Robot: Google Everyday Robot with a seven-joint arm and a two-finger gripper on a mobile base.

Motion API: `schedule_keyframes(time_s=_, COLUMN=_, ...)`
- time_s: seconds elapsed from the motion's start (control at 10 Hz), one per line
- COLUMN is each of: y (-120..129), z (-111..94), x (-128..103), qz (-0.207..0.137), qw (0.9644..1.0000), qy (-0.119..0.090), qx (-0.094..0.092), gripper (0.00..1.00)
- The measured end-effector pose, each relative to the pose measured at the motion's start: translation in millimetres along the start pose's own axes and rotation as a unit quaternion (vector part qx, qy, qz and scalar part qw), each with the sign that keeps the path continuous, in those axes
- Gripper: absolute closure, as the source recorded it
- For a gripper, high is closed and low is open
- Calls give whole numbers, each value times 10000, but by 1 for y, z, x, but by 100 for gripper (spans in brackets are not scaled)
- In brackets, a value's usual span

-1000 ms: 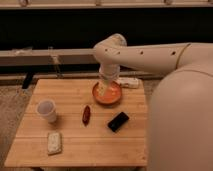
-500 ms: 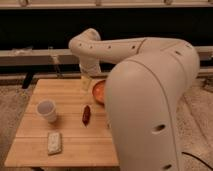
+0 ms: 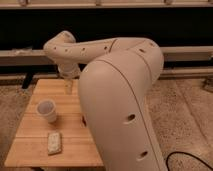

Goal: Move the arm in a circular motion

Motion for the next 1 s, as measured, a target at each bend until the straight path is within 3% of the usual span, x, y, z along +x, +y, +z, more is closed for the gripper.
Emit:
schedule_keyframes(time_s=0.3, y=63, z=2, x=-27, qz=-560, qw=9981, qy=-137, qx=-233, gripper=23)
schedule_keyframes(time_s=0.5, y=105, z=4, x=-33, qz=-831, qw=9954, qy=-198, qx=-439, gripper=23)
schedule_keyframes(time_s=0.7, y=133, z=9, x=-16, qz=-979, qw=9928, qy=-178, qx=-671, gripper=23)
schedule_keyframes(time_s=1.0, y=157, z=12, x=44, qz=-1008, qw=9896, qy=-136, qx=-1015, gripper=23)
